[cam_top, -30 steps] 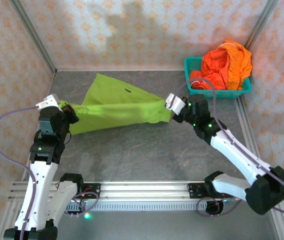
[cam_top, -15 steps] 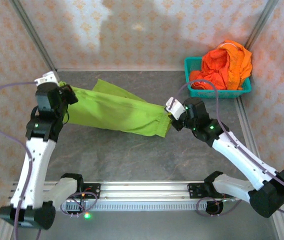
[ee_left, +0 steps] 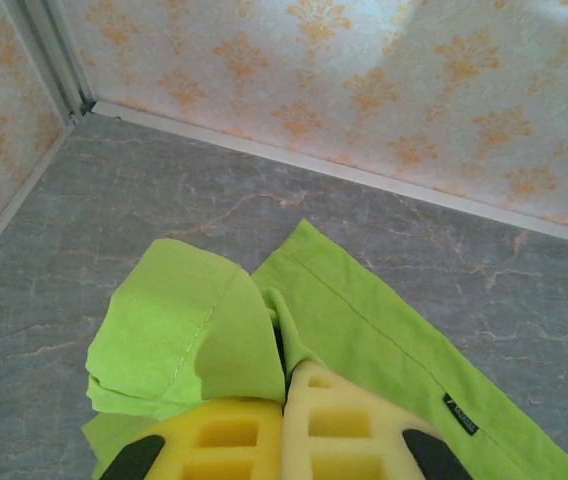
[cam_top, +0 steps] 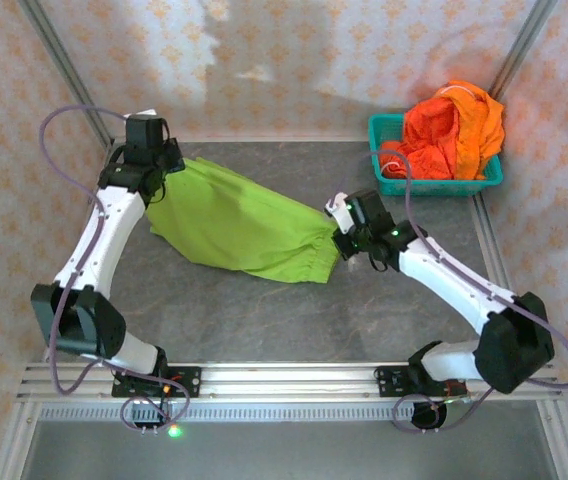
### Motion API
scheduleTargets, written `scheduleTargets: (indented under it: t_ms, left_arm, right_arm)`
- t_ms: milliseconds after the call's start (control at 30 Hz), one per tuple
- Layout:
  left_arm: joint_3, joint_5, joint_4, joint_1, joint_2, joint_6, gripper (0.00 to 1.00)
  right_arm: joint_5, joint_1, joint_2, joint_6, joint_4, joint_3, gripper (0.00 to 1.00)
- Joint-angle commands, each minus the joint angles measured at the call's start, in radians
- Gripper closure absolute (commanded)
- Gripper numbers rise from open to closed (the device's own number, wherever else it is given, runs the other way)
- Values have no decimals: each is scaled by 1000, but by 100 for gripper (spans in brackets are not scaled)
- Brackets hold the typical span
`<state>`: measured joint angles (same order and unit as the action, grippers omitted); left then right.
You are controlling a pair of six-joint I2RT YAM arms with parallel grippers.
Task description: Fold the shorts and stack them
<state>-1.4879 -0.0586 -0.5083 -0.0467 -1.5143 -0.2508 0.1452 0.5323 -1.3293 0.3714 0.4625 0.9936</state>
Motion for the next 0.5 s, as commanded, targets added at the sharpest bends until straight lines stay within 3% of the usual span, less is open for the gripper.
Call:
scheduleTargets:
  t_ms: [0, 367, 433, 467]
  left_arm:
    - [-82, -102, -1, 10, -57, 33, 100]
    - [-294, -136, -73, 7, -320, 24, 99]
    - [-338, -136, -86, 7, -372, 11, 94]
    - [-362, -134, -90, 7, -388, 3, 86]
  right_arm:
    - [-61, -43, -55, -64, 31, 45, 100]
    - [-94, -92, -248, -144, 58, 152, 95]
    - [-113, -96, -287, -162, 77, 180, 91]
    - [-127, -101, -307, -174, 89, 196, 87]
